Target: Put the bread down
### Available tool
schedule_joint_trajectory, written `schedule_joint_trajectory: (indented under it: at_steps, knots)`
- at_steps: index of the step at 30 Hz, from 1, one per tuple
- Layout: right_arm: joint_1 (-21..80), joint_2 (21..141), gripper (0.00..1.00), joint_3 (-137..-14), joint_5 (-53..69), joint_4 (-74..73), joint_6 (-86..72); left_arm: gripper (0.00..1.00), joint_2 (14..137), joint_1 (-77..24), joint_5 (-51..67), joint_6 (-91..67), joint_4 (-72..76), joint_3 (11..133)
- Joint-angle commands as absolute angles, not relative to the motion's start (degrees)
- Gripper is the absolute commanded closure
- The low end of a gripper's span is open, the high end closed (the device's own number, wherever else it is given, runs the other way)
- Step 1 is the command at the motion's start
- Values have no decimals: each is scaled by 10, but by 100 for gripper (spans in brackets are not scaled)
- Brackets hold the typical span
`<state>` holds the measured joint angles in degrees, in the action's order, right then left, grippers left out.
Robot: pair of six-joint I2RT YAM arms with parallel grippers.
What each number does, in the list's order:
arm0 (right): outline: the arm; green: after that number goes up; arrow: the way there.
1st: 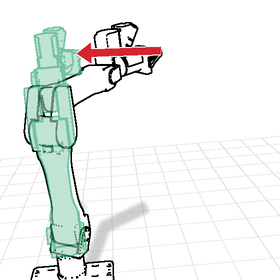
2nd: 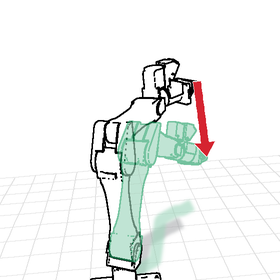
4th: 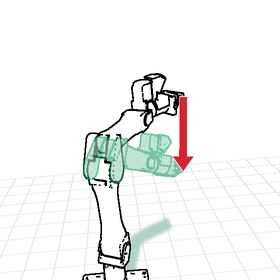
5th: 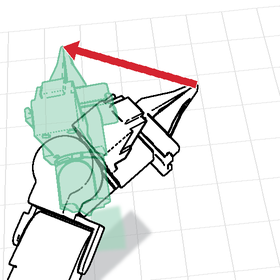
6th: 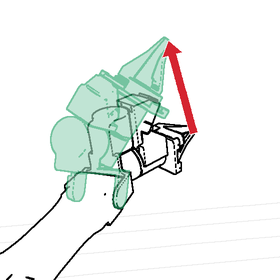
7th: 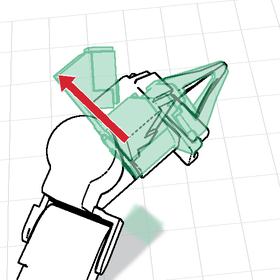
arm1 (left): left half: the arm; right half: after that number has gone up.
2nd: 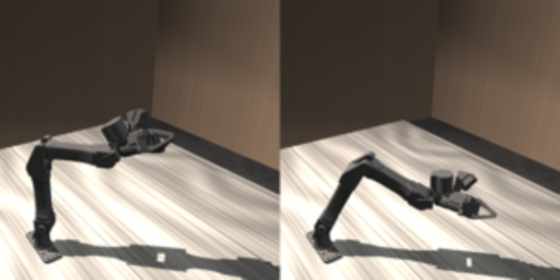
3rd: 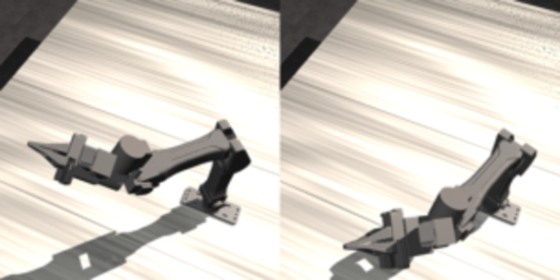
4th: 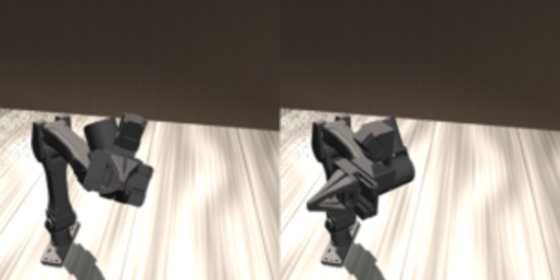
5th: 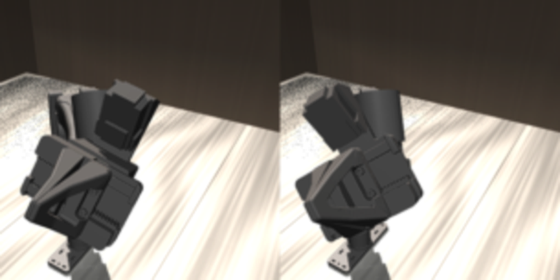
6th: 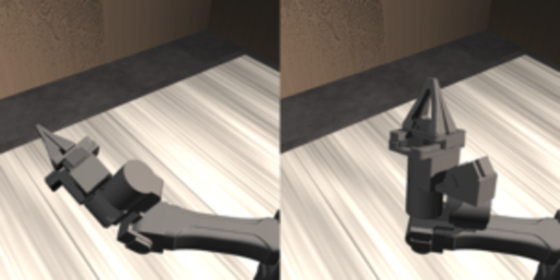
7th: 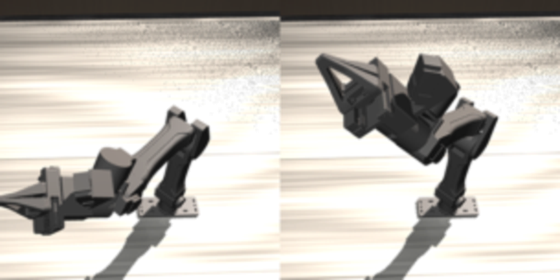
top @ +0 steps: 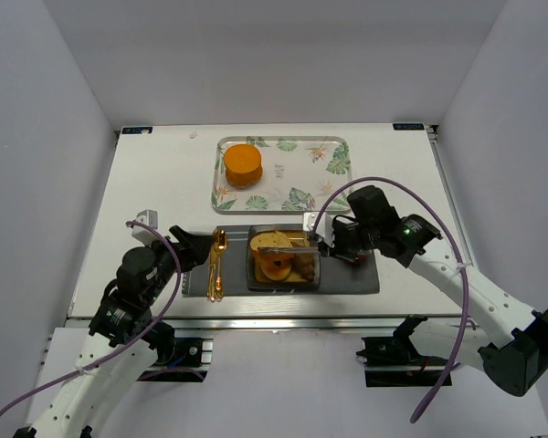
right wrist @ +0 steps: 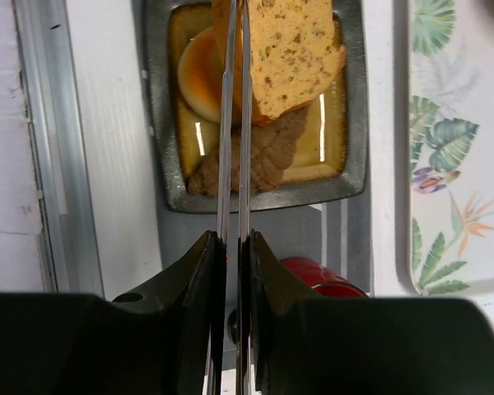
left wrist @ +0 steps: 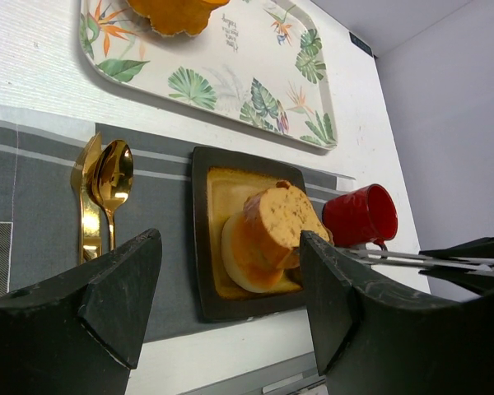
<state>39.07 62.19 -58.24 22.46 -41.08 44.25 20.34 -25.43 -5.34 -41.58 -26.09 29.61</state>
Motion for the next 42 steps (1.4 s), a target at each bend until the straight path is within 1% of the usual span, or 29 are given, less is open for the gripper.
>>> schedule_joint_trajectory:
  at_steps: [1,4,5,9,10,13,20,26,32,42]
  knots:
    - [410,618,84,-578,210,-417,460,23,196,-251,-53,-415,-262,299]
    - [416,624,81,-575,201,-420,461,23,193,-251,-54,-415,-266,299]
    - [417,625,78,-571,200,-419,462,23,192,-251,-54,-416,-266,298]
    - [417,633,70,-560,185,-420,464,23,190,-251,-55,-417,-265,298]
    - [417,635,66,-557,183,-418,464,23,190,-251,-55,-417,-265,298]
    - [417,635,61,-550,185,-416,461,23,192,-251,-56,-416,-265,300]
    - [417,637,54,-553,193,-414,461,23,192,-251,-57,-415,-268,302]
    - [417,616,53,-573,217,-405,445,23,193,-251,-58,-415,-267,302]
    - [417,593,55,-583,219,-385,421,23,196,-251,-56,-414,-264,302]
    - [414,578,56,-587,211,-352,388,23,190,-251,-57,-415,-269,303]
